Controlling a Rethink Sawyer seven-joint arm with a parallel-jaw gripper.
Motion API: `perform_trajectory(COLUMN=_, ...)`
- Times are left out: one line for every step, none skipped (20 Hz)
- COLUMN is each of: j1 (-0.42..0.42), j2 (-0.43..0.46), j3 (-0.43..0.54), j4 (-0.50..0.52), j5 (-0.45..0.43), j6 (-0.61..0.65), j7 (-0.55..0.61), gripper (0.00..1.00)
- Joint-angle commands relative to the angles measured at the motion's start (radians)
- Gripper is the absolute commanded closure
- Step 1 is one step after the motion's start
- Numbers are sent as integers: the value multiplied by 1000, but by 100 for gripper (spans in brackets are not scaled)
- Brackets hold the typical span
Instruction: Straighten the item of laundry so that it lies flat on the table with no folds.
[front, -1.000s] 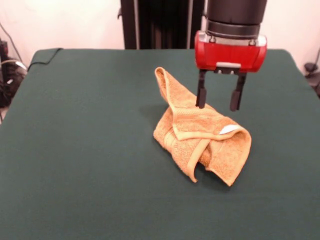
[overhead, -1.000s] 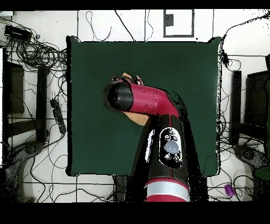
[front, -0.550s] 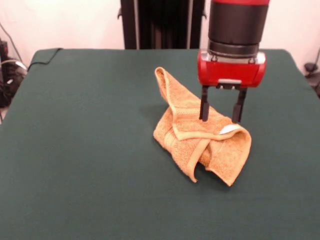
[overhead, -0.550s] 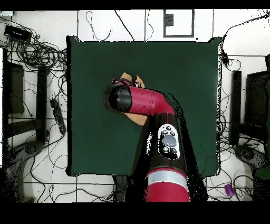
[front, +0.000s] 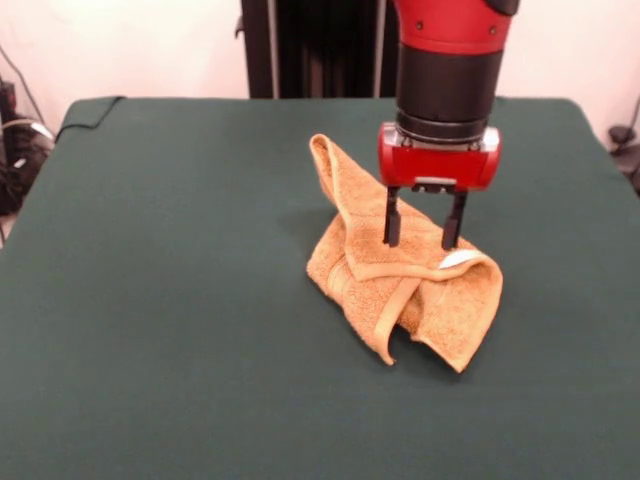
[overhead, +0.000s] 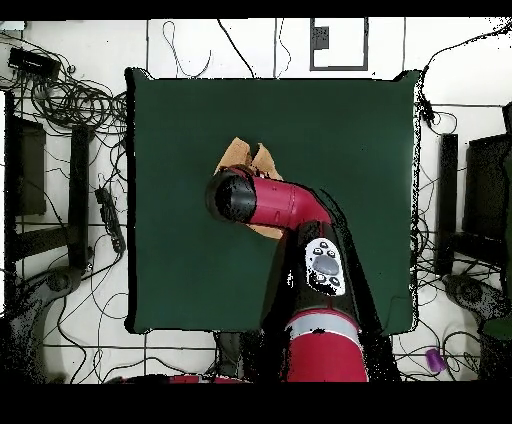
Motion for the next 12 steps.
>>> perform_trajectory(j1=-38, j2=-3, j3=144, j4=127, j5=-74, j6=-36, j7=41, gripper=0)
perform_trajectory(j1=-48, j2=-7, j3=149, j4=135, j5=-81, j6=-39, j7=33, gripper=0)
perform_trajectory(j1=-58, j2=-10, j3=154, j4=143, j5=-91, j6=-42, j7=30, gripper=0)
perform_trajectory(j1=-65, j2=-10, j3=161, j4=151, j5=-99, j6=-48, j7=31, gripper=0)
perform_trajectory(j1=-73, j2=-10, j3=167, j4=158, j5=-108, j6=-54, j7=32, gripper=0)
perform_trajectory(j1=-78, j2=-10, j3=172, j4=164, j5=-117, j6=-63, j7=36, gripper=0)
perform_trajectory(j1=-81, j2=-10, j3=174, j4=166, j5=-123, j6=-66, j7=40, gripper=0)
perform_trajectory(j1=-84, j2=-10, j3=176, j4=169, j5=-129, j6=-69, j7=45, gripper=0)
perform_trajectory(j1=-84, j2=-11, j3=172, j4=179, j5=-142, j6=-80, j7=57, gripper=0)
perform_trajectory(j1=-81, j2=-12, j3=169, j4=183, j5=-147, j6=-83, j7=65, gripper=0)
perform_trajectory(j1=-78, j2=-12, j3=165, j4=186, j5=-152, j6=-89, j7=73, gripper=0)
perform_trajectory(j1=-75, j2=-11, j3=163, j4=189, j5=-158, j6=-97, j7=81, gripper=0)
